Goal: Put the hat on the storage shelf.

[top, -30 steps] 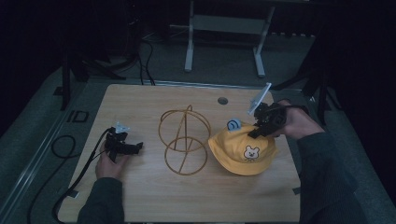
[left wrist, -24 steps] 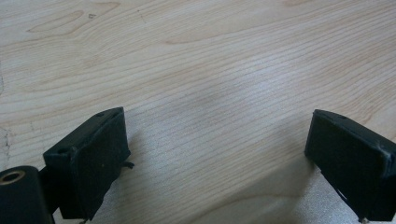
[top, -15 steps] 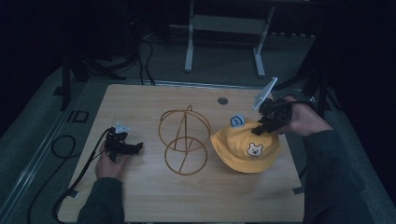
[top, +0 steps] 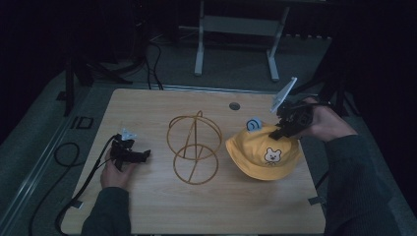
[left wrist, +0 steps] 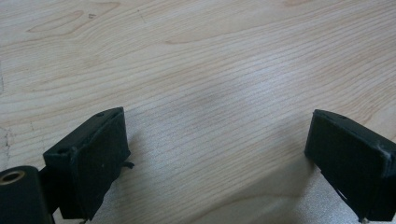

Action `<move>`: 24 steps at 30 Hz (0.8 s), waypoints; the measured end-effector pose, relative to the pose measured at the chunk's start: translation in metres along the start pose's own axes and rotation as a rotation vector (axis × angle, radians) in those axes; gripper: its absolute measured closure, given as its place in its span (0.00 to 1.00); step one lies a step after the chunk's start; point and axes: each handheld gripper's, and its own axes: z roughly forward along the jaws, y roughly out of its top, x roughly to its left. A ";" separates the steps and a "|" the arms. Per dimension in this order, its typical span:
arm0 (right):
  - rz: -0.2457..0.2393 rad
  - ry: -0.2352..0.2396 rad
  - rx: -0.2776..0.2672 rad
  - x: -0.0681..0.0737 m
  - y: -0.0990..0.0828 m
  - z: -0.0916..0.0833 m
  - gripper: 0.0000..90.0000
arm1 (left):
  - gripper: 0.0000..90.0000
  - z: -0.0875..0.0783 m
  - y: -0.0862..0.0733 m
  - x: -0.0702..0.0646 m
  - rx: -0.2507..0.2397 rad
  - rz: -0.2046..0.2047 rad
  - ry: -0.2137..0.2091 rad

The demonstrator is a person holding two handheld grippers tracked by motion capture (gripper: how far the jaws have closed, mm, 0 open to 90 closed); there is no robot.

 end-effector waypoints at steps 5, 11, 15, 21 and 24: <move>-0.002 -0.004 -0.011 0.000 0.000 -0.008 0.85 | 0.07 0.000 0.000 0.000 -0.001 -0.001 0.000; -0.008 -0.012 -0.017 0.001 0.000 -0.014 0.85 | 0.07 0.000 0.000 0.000 -0.001 -0.001 0.000; -0.010 -0.016 -0.028 0.002 0.000 -0.018 0.85 | 0.07 0.000 0.000 0.000 -0.001 -0.001 0.000; -0.017 -0.021 -0.058 0.003 0.001 -0.025 0.85 | 0.07 0.000 0.000 0.000 -0.002 -0.001 0.000; -0.019 -0.026 -0.070 0.003 0.001 -0.029 0.85 | 0.07 0.000 0.000 0.000 -0.002 -0.002 0.000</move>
